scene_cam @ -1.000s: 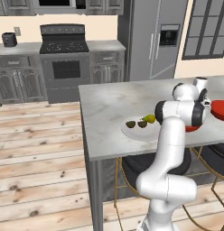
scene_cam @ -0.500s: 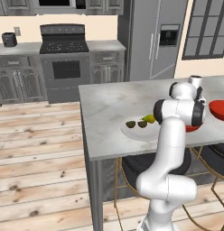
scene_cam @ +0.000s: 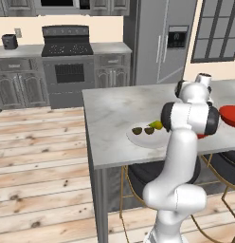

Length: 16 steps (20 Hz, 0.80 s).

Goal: Take the fruits from the plate on the dining counter and place two fruits in each bowl.

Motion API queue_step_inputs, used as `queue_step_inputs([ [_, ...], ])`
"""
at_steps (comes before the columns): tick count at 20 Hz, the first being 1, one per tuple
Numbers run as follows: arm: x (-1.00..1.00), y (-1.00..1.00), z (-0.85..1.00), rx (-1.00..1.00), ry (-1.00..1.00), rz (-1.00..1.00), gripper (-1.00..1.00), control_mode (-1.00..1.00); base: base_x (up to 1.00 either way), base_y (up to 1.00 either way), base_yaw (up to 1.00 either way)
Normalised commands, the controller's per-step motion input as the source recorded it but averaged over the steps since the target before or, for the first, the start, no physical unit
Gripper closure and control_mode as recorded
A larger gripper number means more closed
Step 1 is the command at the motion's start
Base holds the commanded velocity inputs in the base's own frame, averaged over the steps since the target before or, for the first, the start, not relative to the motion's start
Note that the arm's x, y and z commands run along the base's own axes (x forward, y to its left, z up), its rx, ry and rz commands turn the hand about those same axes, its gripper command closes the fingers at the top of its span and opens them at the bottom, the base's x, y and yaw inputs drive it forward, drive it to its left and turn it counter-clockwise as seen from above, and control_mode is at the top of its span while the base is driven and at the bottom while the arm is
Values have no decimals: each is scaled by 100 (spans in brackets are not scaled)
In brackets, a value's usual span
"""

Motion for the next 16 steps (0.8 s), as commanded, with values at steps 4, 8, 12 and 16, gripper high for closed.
queue_step_inputs([
  [4,0,98,21,9,-1,9,-100,-100,0,0,0],
  [8,0,100,19,2,0,11,-100,-100,0,0,0],
  [12,0,99,0,0,0,2,-100,-100,0,0,0],
  [16,13,63,-7,-1,0,0,-100,-100,0,0,0],
])
